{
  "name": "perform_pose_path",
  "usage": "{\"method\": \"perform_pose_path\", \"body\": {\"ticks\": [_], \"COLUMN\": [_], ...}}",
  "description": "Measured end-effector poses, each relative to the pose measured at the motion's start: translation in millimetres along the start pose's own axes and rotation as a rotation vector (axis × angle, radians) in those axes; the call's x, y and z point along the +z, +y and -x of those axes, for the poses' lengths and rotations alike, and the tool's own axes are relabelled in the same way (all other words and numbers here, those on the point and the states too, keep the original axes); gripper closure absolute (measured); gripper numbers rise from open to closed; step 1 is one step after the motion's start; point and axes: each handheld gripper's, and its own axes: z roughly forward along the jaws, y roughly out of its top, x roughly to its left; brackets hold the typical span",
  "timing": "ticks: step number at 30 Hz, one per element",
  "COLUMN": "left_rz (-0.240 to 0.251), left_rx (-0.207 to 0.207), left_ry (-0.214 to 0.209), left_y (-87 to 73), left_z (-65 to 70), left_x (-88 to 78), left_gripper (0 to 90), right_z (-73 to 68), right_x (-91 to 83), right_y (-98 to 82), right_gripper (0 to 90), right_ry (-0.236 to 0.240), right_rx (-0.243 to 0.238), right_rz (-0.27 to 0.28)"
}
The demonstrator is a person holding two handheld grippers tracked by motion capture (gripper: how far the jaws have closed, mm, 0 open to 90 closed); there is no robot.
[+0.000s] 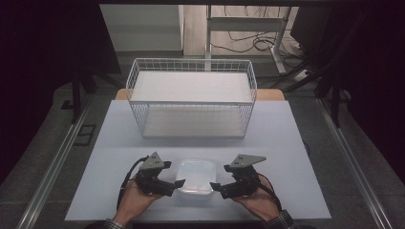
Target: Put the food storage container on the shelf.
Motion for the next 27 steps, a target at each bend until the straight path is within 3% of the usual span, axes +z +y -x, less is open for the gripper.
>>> {"method": "perform_pose_path", "body": {"ticks": [4,5,8,10,14,15,17,20,21,22,24,25,27], "left_rz": [-0.02,-0.028,-0.024,-0.029,-0.047,-0.061,-0.069,-0.079,-0.083,-0.083,-0.056,-0.048,-0.038], "left_rx": [0.003,-0.016,-0.044,-0.072,-0.094,-0.103,-0.105,-0.12,-0.115,-0.115,-0.126,-0.13,-0.137], "left_ry": [-0.034,-0.071,-0.097,-0.128,-0.153,-0.166,-0.173,-0.188,-0.181,-0.181,-0.139,-0.12,-0.113], "left_y": [4.3,4.4,2.0,0.1,-1.4,-2.7,-4.6,-9.9,-10.7,-10.7,-10.0,-9.1,-10.0], "left_z": [0.4,0.6,-0.1,-1.6,0.7,1.6,2.3,2.7,4.1,4.1,6.9,6.8,6.8], "left_x": [12.8,16.7,19.6,20.7,19.4,17.4,14.5,5.8,2.2,2.2,-5.2,-9.9,-11.6], "left_gripper": [12.0,10.6,7.2,7.5,8.8,12.3,13.0,21.2,26.0,28.4,33.1,46.6,49.4], "right_z": [-0.4,-1.6,-2.4,-3.1,-1.8,-1.5,-1.7,-7.1,-8.8,-8.8,-9.5,-10.8,-10.7], "right_x": [9.2,15.2,20.3,24.8,29.3,30.6,30.7,25.1,20.1,20.1,16.2,10.5,9.5], "right_y": [2.6,2.0,0.1,-1.4,-4.5,-6.4,-7.1,-8.5,-8.7,-8.7,-9.0,-8.5,-8.4], "right_gripper": [11.4,6.6,4.4,3.6,5.5,6.2,6.7,15.0,24.3,24.3,33.0,45.8,48.8], "right_ry": [-0.011,-0.017,-0.004,0.02,0.092,0.129,0.136,0.121,0.097,0.097,0.08,0.038,0.037], "right_rx": [0.001,-0.01,-0.007,0.012,0.071,0.098,0.101,0.087,0.097,0.097,0.117,0.146,0.152], "right_rz": [-0.011,-0.034,-0.051,-0.073,-0.094,-0.113,-0.119,-0.117,-0.1,-0.1,-0.085,-0.054,-0.051]}}
